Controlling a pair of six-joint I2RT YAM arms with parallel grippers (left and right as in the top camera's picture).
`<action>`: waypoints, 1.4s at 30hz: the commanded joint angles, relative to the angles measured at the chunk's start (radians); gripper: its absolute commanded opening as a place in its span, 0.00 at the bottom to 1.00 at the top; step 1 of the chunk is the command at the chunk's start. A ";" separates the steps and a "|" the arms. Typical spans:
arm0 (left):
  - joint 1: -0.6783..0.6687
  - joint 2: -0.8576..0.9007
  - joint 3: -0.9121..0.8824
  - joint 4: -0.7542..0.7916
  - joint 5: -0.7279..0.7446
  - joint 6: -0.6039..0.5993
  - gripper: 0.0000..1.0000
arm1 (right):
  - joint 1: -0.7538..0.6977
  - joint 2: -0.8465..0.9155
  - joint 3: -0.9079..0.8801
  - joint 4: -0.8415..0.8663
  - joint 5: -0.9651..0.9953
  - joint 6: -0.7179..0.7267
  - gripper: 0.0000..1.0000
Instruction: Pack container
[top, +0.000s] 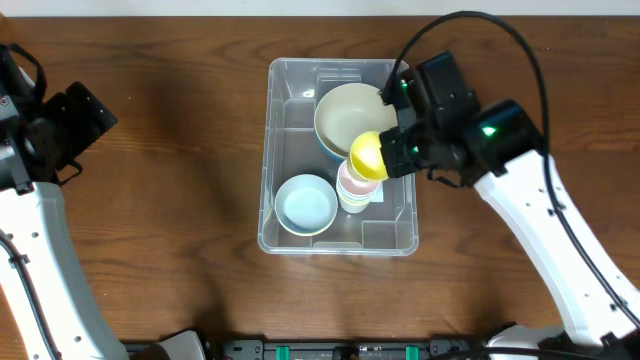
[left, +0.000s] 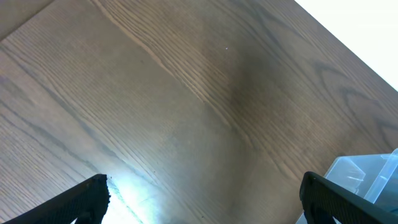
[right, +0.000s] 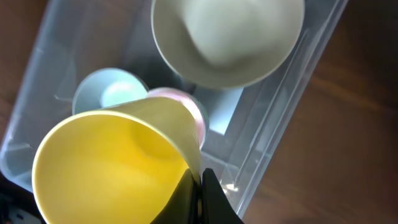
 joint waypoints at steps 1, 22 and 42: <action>0.005 0.005 -0.008 -0.003 -0.008 -0.002 0.98 | 0.007 0.034 -0.005 -0.020 -0.032 0.011 0.01; 0.005 0.005 -0.008 -0.003 -0.008 -0.002 0.98 | 0.020 0.062 0.072 0.101 -0.027 -0.027 0.99; 0.005 0.005 -0.008 -0.003 -0.008 -0.002 0.98 | -0.045 -0.169 0.116 0.217 0.001 -0.214 0.99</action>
